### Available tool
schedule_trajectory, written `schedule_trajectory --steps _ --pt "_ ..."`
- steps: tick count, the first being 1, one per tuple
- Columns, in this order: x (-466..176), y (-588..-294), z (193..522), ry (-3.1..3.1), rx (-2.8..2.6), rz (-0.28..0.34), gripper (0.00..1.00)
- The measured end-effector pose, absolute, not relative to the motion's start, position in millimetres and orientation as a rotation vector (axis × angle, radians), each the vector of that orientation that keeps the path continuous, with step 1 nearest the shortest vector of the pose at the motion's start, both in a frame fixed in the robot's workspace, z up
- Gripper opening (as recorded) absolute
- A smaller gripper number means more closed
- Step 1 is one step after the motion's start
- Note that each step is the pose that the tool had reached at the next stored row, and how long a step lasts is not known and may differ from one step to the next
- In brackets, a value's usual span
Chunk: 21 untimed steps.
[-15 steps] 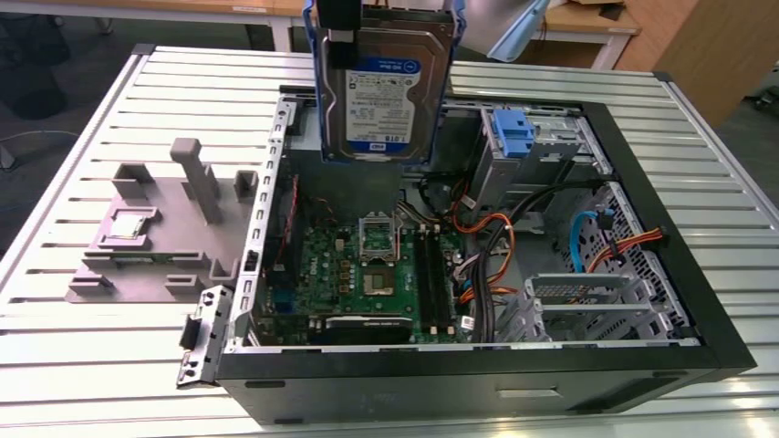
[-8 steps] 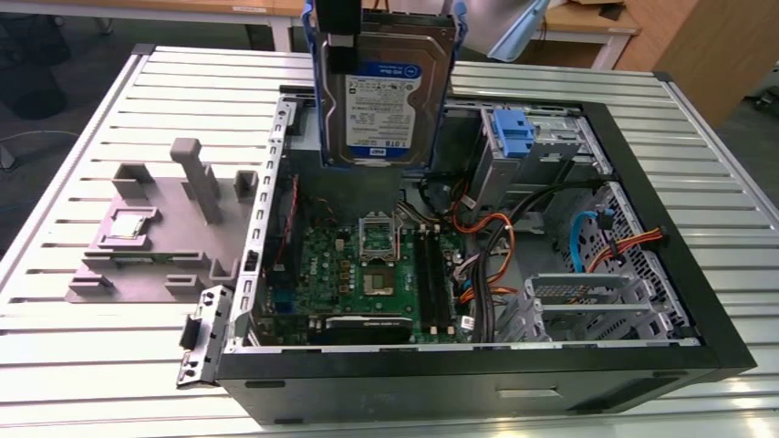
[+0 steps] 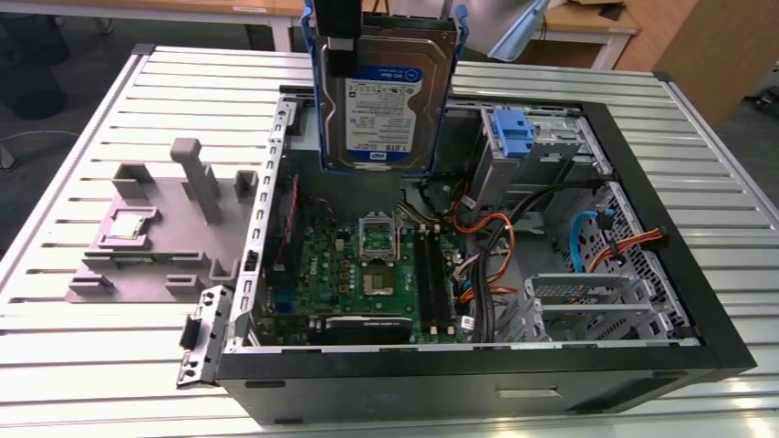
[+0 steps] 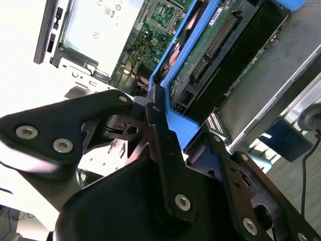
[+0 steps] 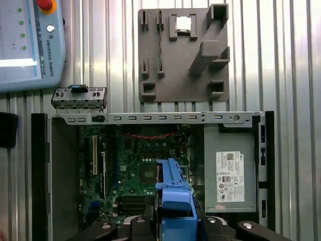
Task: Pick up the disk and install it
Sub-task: 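Insert the disk into the insertion slot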
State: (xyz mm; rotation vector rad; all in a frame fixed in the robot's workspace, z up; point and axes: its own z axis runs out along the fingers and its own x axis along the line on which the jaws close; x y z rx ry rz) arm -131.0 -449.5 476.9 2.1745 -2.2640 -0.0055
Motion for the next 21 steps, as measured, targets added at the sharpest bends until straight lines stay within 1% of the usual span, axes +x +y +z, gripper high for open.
schedule_trajectory --steps 10,21 --pt "-131 -451 477 -2.264 2.175 -0.005 0.37" --pt "-131 -466 477 -2.264 2.175 -0.005 0.37"
